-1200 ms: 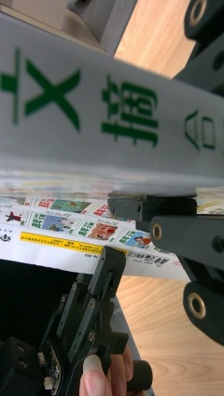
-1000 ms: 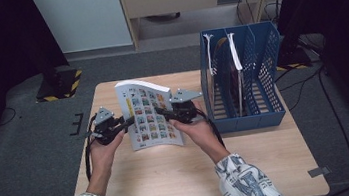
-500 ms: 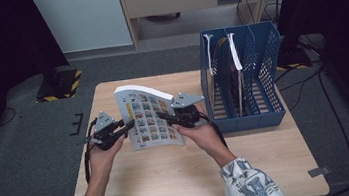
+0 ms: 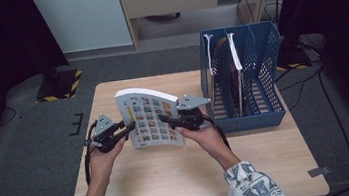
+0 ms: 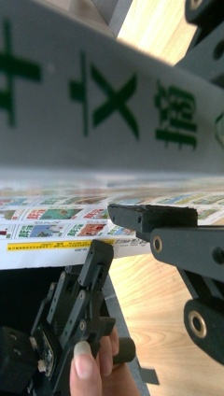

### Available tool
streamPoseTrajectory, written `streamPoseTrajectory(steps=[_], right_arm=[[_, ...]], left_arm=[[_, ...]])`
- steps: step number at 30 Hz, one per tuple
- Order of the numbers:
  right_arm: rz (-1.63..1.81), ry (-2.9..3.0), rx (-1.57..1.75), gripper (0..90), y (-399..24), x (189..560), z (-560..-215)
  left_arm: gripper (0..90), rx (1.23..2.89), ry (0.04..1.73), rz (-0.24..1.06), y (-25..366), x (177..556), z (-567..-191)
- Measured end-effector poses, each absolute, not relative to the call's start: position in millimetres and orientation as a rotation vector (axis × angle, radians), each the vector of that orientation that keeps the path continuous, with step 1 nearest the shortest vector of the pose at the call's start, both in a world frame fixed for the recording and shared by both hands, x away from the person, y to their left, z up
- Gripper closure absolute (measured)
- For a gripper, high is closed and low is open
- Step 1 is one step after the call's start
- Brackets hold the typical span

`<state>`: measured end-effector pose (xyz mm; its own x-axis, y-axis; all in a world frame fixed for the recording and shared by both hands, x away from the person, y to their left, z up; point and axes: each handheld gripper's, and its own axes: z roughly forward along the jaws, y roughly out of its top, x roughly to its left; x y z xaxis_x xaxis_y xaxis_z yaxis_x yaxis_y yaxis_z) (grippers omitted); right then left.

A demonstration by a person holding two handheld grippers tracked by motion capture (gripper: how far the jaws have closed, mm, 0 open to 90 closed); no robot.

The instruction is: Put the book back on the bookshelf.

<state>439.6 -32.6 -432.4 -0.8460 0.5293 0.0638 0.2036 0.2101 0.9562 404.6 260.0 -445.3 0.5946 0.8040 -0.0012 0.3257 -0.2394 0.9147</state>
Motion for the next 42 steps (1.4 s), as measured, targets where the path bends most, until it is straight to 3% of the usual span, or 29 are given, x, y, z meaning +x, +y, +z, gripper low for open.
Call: streamPoseTrajectory(steps=[14,17,23,29,34,38,42], right_arm=[[1.663,2.224,0.644,61.2,-31,435,-433],[1.686,2.244,0.624,55.7,-31,434,-434],[1.682,2.237,0.605,63.2,-31,434,-436],[1.708,2.255,0.612,58.6,-27,433,-439],[1.726,2.222,0.620,66.1,-27,434,-442],[1.733,2.215,0.610,70.1,-28,434,-443],[1.722,2.213,0.605,72.2,-27,433,-443]], left_arm=[[65.4,1.802,0.925,0.595,261,398,-447],[64.9,1.800,0.926,0.593,262,397,-447],[63.0,1.788,0.936,0.591,262,397,-448],[62.4,1.776,0.942,0.587,262,397,-449],[61.0,1.771,0.942,0.584,262,396,-449],[49.7,1.748,0.975,0.601,264,397,-451],[28.7,1.773,1.015,0.621,271,397,-457]])
